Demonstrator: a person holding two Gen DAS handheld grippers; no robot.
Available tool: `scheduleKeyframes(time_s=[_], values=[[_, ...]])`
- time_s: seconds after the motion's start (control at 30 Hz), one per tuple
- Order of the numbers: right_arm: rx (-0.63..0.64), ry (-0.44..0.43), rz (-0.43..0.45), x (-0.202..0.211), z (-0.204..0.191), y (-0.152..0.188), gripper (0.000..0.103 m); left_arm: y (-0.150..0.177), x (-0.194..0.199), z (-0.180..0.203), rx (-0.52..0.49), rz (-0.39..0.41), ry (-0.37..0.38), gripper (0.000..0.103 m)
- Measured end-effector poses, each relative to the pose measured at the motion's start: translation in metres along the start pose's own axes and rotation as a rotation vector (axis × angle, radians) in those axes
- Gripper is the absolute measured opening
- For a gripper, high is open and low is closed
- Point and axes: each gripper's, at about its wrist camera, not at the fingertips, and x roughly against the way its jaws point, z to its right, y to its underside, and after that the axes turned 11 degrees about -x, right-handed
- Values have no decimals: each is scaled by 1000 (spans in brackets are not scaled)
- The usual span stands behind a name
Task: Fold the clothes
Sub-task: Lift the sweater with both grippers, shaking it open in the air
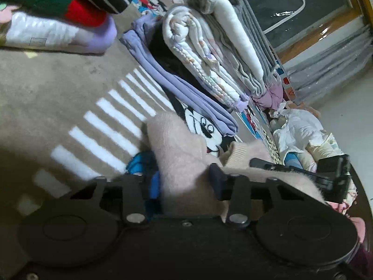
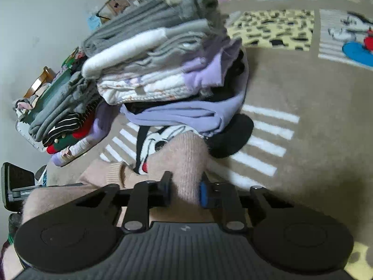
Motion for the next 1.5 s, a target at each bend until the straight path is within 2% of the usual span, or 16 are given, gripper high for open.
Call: scheduleKeyframes(time_s=[0.03,0.1,0.3,0.57,0.73,0.9,1.1,1.2,1.3,1.5], values=[[11,5,15,4,-4,2,21,-1,2,2,-10,9,8,21],[33,12,50,13,-12,5,18,-3,5,9,-44,25,30,17],[80,-10,149,60,-40,14,17,-8,21,44,-173,88,94,16],[143,-38,282,151,-81,37,16,-16,61,96,-316,214,180,16],[164,-59,380,210,-108,61,16,-10,94,133,-423,278,210,16],[179,-78,458,262,-130,91,16,2,130,161,-478,329,240,16],[206,-95,536,316,-153,131,15,13,169,198,-588,377,241,16],[225,-87,565,337,-162,143,15,8,173,212,-609,376,239,15],[246,-70,587,353,-168,143,14,-11,164,230,-635,341,219,14],[282,-9,602,370,-176,110,14,-54,153,273,-705,302,186,14]])
